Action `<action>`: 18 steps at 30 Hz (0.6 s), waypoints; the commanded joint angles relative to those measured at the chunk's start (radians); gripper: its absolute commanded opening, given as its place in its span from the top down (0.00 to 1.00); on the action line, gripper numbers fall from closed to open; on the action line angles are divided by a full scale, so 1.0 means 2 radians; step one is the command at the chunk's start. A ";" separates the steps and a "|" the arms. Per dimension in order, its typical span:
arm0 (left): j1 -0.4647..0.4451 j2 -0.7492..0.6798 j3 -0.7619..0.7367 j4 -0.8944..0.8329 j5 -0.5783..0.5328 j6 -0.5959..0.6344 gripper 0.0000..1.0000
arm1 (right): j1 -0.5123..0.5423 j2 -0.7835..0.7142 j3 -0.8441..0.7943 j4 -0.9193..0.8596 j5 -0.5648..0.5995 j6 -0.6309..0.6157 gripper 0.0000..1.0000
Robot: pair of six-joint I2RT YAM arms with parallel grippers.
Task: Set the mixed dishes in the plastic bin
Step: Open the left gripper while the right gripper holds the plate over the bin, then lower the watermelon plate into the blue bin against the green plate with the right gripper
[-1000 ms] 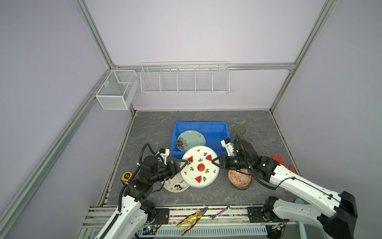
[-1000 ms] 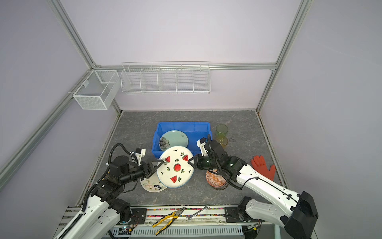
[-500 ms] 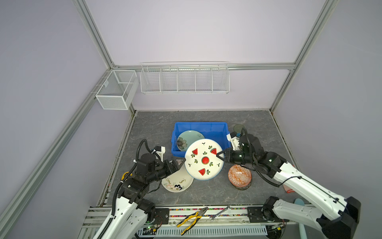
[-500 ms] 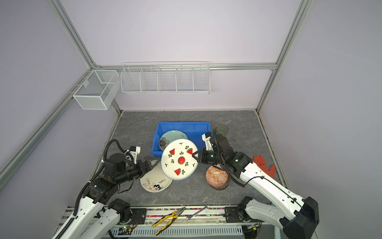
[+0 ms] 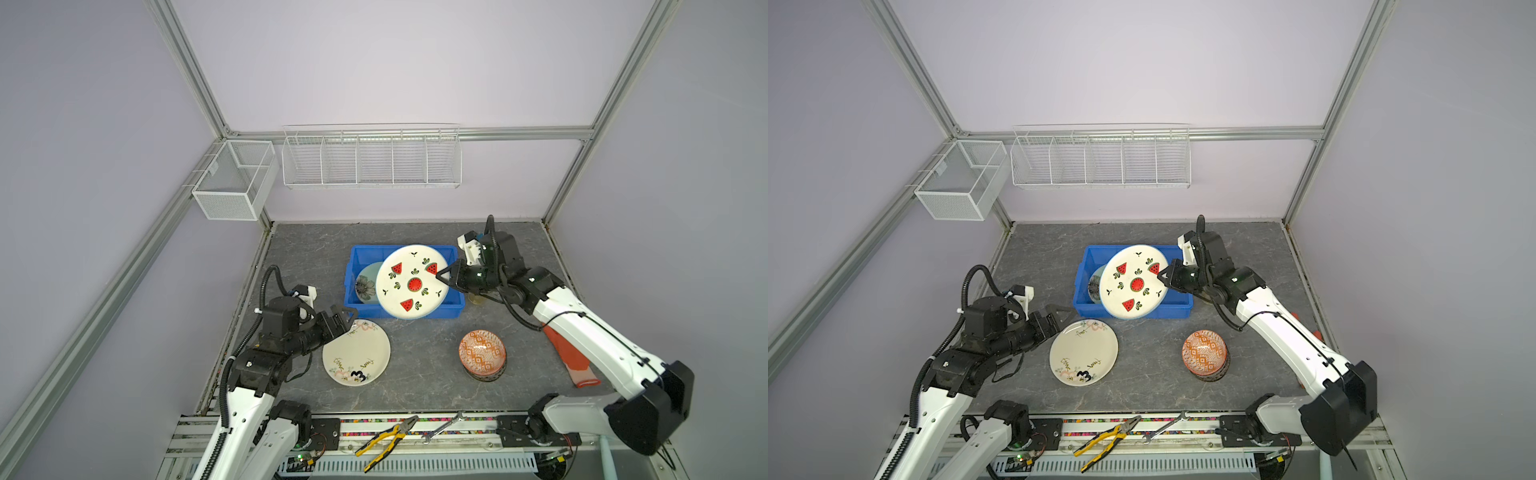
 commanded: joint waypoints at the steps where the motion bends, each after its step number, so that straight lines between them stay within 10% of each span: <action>1: 0.005 0.008 0.019 -0.021 0.010 0.036 0.02 | -0.008 0.027 0.040 0.054 -0.033 -0.004 0.93; 18: 0.040 0.032 0.035 -0.029 -0.014 0.067 0.01 | -0.017 0.215 0.135 0.117 -0.049 0.032 0.93</action>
